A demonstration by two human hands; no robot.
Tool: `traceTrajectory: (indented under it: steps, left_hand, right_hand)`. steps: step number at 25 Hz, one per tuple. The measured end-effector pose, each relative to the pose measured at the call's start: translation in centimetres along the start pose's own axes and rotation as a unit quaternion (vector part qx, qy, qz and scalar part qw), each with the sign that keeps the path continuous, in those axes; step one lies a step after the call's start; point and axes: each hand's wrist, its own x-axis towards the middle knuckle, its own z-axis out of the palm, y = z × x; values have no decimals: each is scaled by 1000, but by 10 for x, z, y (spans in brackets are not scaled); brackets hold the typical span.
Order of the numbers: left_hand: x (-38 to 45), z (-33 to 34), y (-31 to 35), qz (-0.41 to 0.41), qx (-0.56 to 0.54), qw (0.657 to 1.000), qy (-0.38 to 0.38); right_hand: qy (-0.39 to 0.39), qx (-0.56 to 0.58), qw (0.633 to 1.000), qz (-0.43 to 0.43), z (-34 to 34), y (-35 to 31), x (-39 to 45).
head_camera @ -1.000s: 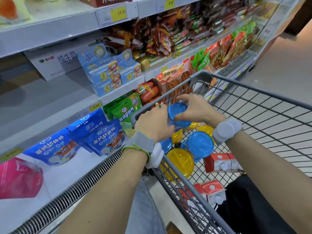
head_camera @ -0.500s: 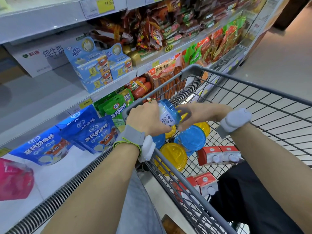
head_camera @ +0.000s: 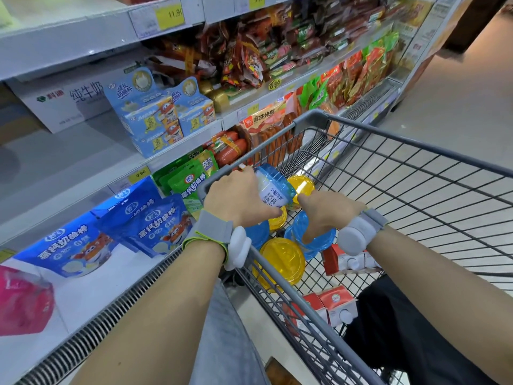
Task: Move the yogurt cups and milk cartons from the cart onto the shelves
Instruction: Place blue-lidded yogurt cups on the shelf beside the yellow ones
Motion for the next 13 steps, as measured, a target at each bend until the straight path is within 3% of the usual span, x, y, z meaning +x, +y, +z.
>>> traceTrajectory:
  steps: [7, 10, 13]
  left_hand:
    - [-3, -4, 1, -17, -58, 998, 30]
    - [-6, -5, 0, -1, -136, 989, 57]
    - [-12, -6, -3, 7, -218, 973, 77]
  right_hand:
    - [33, 34, 999, -10, 3, 6, 2]
    - [24, 76, 997, -24, -7, 17, 2]
    - [64, 126, 990, -24, -30, 30, -7]
